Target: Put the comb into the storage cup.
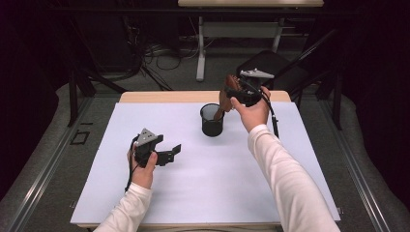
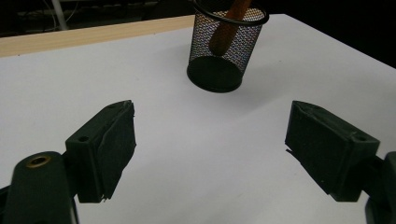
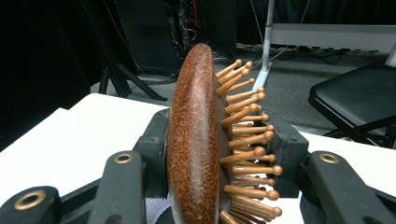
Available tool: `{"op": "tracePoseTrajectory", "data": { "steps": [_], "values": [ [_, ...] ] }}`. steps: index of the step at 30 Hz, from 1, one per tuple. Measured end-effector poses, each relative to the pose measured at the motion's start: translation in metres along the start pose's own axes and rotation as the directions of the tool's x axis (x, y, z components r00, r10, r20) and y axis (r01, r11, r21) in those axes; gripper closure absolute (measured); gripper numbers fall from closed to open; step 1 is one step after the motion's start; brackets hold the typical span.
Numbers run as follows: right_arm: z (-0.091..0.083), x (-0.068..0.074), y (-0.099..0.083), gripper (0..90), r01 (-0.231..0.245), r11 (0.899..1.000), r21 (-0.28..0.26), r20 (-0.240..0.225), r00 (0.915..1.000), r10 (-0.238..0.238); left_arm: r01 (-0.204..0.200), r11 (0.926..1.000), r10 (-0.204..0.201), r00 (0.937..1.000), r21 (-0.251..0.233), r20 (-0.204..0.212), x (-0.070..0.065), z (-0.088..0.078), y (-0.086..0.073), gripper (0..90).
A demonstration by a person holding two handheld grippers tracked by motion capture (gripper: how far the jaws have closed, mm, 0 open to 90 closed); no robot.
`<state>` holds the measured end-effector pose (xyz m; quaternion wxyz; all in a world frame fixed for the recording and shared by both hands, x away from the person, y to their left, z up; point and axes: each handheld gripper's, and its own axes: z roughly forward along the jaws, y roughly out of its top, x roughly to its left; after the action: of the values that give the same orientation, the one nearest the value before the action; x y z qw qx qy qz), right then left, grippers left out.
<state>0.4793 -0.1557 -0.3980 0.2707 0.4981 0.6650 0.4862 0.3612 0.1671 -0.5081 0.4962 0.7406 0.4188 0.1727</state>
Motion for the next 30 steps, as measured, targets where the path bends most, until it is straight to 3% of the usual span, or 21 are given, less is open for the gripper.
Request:
{"op": "tracePoseTrajectory", "data": {
  "steps": [30],
  "values": [
    [0.007, 0.015, -0.006, 50.2, 0.113, 0.994, 0.011, 0.014, 0.9935, -0.113, -0.004, 1.0, 0.004, 1.0, 0.004, 0.002, 0.0, 0.0, 0.0, 16.3]
  ]
}}
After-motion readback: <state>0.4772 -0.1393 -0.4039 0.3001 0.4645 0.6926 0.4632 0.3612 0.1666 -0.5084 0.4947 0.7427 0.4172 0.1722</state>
